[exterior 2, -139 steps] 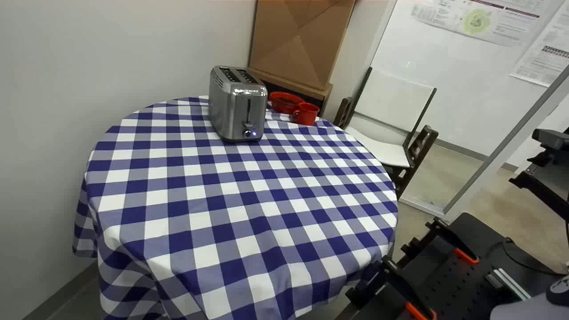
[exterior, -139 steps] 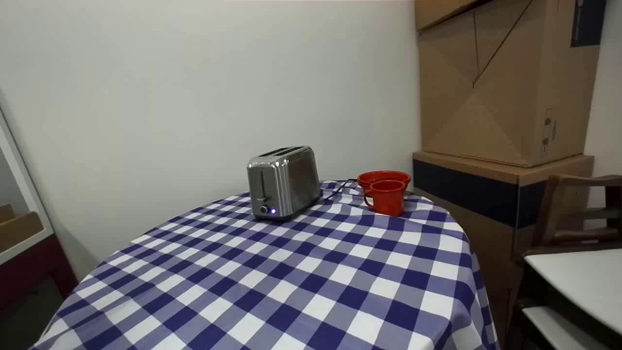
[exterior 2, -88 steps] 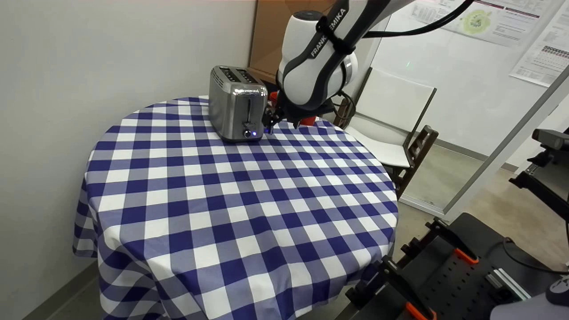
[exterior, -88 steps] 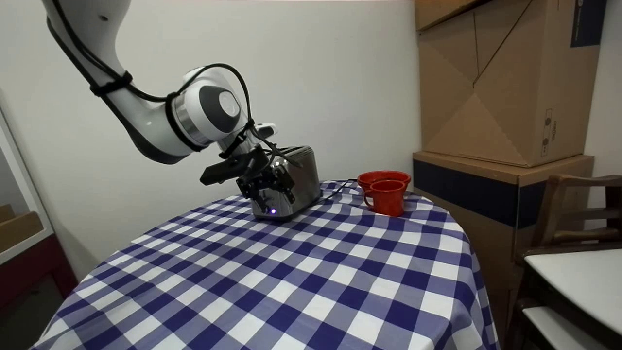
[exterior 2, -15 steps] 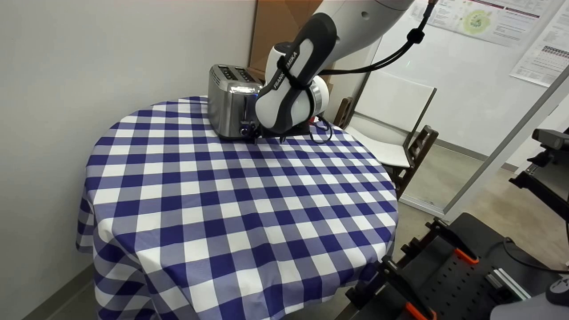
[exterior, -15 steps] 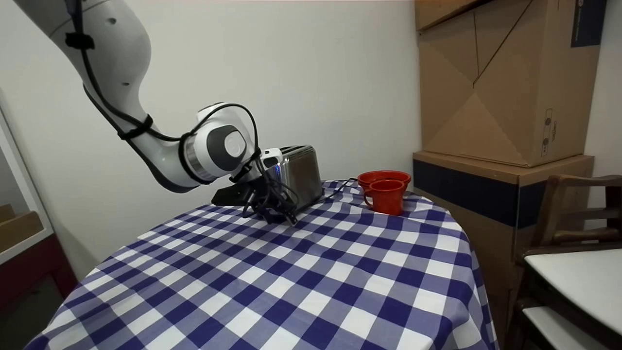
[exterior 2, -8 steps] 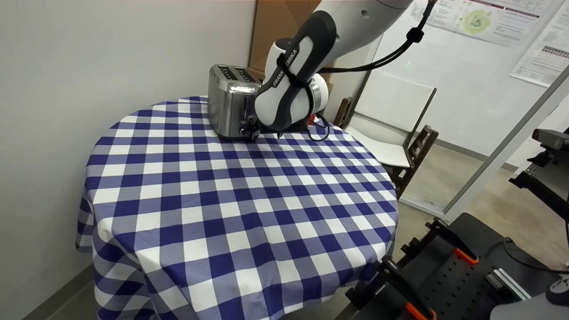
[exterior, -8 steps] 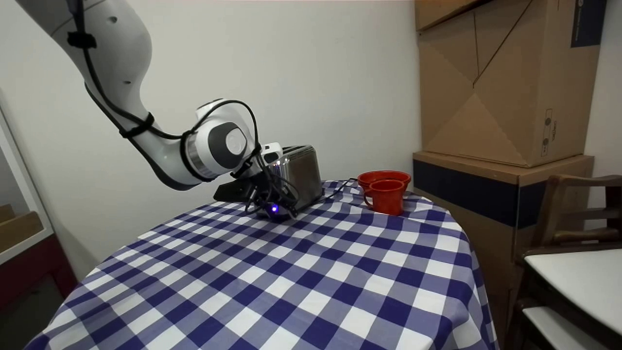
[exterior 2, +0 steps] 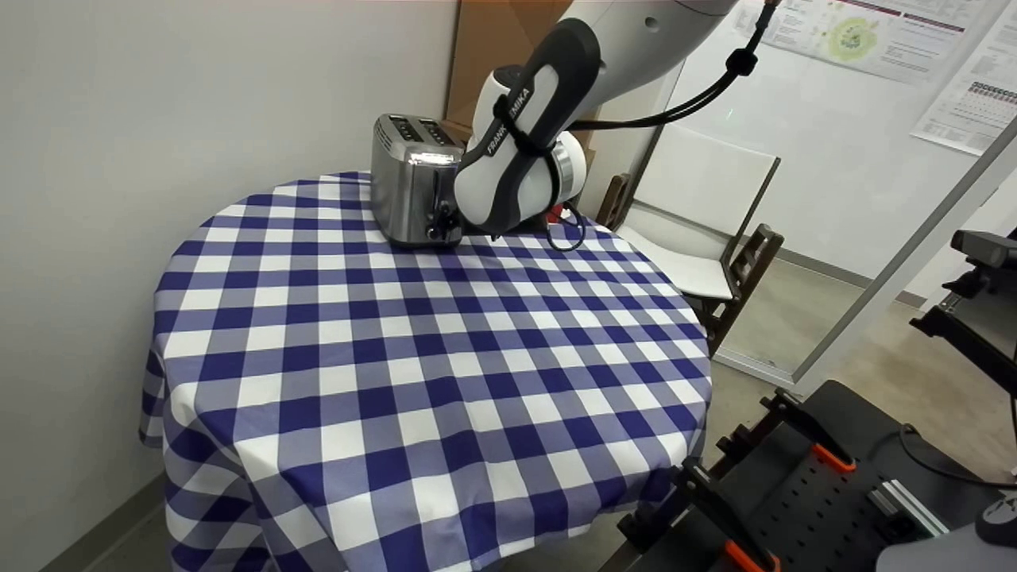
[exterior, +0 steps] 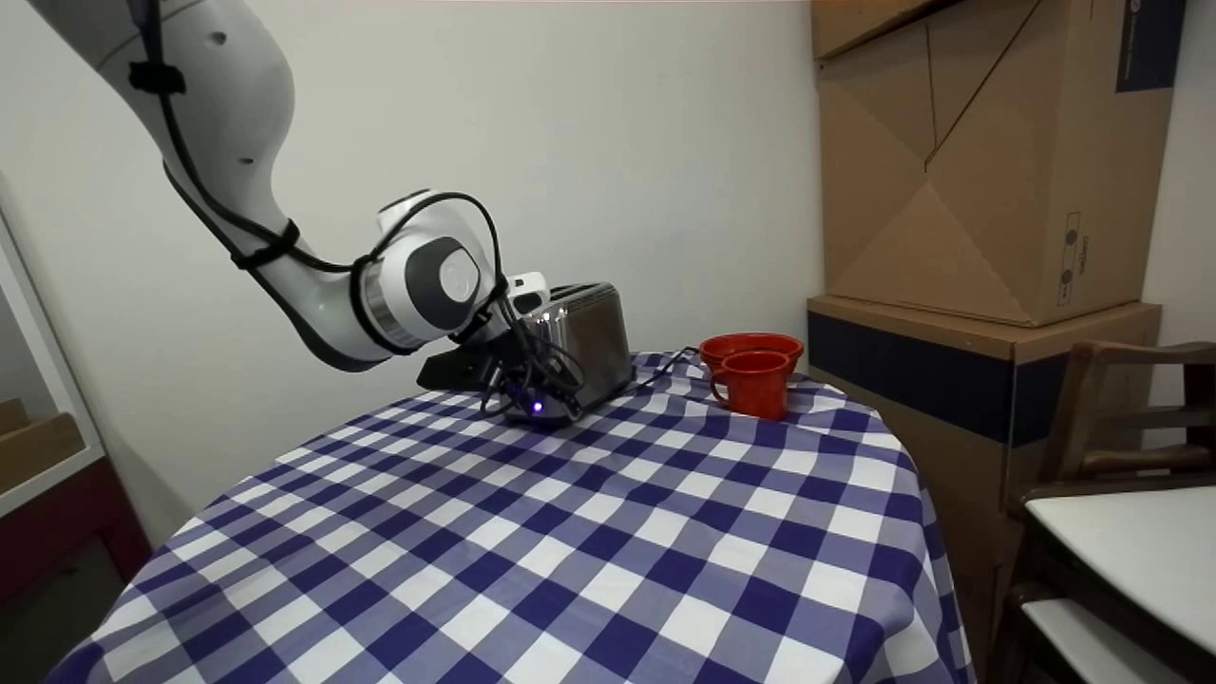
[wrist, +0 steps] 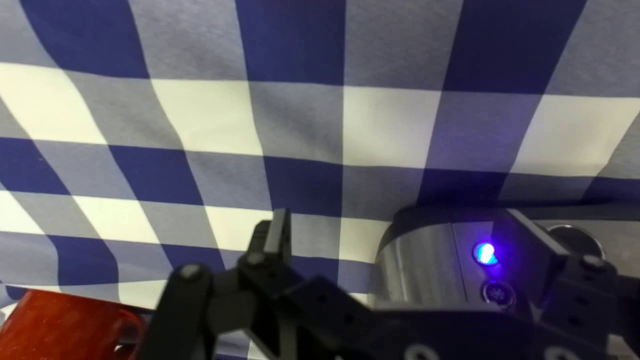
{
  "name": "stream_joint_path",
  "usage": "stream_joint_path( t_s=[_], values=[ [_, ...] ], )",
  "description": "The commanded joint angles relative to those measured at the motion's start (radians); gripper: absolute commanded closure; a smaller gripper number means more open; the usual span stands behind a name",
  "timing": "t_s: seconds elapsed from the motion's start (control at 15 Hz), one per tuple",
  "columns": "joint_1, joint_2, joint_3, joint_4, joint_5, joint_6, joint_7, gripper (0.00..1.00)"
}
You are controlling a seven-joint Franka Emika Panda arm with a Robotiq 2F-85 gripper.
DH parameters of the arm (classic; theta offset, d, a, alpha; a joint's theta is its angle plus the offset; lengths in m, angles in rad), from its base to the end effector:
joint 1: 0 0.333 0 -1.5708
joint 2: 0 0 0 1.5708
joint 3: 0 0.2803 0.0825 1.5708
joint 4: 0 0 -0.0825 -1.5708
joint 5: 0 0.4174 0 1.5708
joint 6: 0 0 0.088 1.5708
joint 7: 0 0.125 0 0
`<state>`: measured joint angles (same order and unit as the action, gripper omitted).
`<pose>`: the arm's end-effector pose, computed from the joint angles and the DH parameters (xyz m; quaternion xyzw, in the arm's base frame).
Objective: Press the button on the toaster
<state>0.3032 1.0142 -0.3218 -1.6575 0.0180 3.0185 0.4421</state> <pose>0.6833 -0.0016 0.0171 0.9648 -0.1357 0.2131 0.0735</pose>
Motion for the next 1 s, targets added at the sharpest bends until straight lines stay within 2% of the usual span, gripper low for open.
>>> stream_joint_path(
  t_s=[0.0, 0.53, 0.67, 0.93],
  values=[
    [0.008, -0.012, -0.013, 0.002, 0.034, 0.006, -0.004, 0.0],
    [-0.033, -0.051, 0.038, 0.003, 0.023, -0.09, -0.034, 0.0],
    [-0.097, -0.095, 0.125, -0.001, 0.023, -0.213, -0.093, 0.0],
    [-0.179, -0.167, 0.229, 0.006, 0.025, -0.491, -0.165, 0.0]
  ],
)
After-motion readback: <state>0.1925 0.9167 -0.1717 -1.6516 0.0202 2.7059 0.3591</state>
